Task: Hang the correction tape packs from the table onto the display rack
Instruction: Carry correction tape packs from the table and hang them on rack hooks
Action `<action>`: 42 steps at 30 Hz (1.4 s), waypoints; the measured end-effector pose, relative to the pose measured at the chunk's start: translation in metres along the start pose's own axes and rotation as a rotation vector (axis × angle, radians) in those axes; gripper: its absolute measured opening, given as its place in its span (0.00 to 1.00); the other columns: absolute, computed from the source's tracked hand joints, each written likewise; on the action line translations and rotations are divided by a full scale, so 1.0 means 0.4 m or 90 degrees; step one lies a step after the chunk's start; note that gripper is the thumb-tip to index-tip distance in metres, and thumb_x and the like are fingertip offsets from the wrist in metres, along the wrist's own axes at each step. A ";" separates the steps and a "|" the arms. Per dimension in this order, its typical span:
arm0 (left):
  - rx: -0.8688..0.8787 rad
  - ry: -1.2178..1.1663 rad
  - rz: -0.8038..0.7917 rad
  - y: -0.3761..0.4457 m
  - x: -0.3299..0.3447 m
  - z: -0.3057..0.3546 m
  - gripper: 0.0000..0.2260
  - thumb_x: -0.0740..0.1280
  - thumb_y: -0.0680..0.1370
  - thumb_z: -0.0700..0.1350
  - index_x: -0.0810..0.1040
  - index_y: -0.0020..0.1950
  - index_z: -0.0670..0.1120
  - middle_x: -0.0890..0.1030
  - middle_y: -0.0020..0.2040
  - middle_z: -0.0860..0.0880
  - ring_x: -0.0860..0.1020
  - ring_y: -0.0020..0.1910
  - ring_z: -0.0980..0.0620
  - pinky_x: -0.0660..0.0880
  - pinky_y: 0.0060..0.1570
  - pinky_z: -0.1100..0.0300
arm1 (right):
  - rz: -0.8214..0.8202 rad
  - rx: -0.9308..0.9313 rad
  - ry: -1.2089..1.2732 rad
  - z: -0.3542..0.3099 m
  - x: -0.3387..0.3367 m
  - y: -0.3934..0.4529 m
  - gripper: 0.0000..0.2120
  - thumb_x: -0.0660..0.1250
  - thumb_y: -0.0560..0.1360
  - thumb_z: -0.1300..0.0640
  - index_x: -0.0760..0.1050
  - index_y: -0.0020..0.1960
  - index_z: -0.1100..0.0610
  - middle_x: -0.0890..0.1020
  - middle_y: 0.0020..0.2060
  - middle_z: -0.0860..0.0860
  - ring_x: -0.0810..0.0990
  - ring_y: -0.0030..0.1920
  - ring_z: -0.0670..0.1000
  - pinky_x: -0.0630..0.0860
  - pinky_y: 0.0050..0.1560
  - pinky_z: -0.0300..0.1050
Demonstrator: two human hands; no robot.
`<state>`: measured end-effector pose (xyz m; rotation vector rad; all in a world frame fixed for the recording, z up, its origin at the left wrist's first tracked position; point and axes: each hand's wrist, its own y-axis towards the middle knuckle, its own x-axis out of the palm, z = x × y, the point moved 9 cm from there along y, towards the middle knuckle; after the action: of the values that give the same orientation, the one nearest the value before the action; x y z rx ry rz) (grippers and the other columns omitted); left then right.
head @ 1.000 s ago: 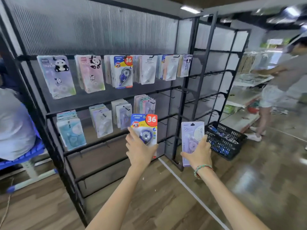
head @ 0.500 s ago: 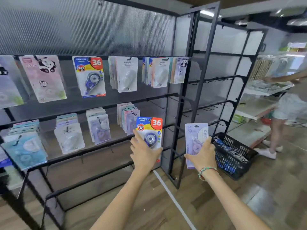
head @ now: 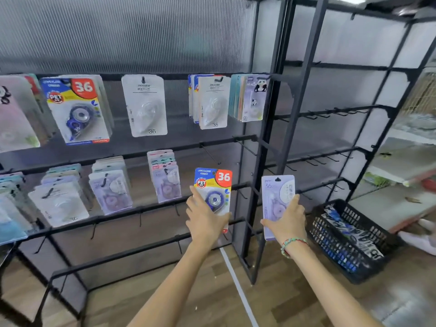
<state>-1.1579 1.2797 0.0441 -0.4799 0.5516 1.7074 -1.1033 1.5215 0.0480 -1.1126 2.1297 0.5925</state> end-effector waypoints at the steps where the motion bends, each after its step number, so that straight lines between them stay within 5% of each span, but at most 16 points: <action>1: -0.005 0.006 -0.001 0.021 0.019 0.003 0.54 0.76 0.68 0.53 0.41 0.79 0.45 0.62 0.70 0.43 0.65 0.67 0.41 0.68 0.61 0.44 | -0.002 -0.002 -0.002 0.002 0.007 0.028 0.56 0.78 0.66 0.53 0.41 0.77 0.62 0.61 0.68 0.60 0.62 0.68 0.60 0.67 0.63 0.53; 18: -0.063 0.057 0.019 0.244 0.204 -0.003 0.53 0.75 0.69 0.54 0.41 0.78 0.44 0.61 0.69 0.44 0.66 0.65 0.42 0.69 0.58 0.46 | -0.064 -0.030 -0.034 -0.023 0.131 0.368 0.55 0.77 0.67 0.53 0.41 0.77 0.61 0.61 0.67 0.60 0.64 0.66 0.60 0.69 0.61 0.55; 42: -0.214 0.101 0.127 0.286 0.296 -0.006 0.55 0.77 0.68 0.54 0.39 0.78 0.44 0.61 0.69 0.42 0.65 0.66 0.42 0.68 0.60 0.45 | -0.231 -0.163 -0.053 -0.010 0.260 0.586 0.56 0.78 0.67 0.52 0.40 0.77 0.60 0.62 0.68 0.59 0.65 0.67 0.59 0.69 0.62 0.52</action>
<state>-1.2933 1.3515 -0.0160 -0.8296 0.4373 1.9754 -1.3455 1.5883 -0.0034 -1.5419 1.7546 0.7349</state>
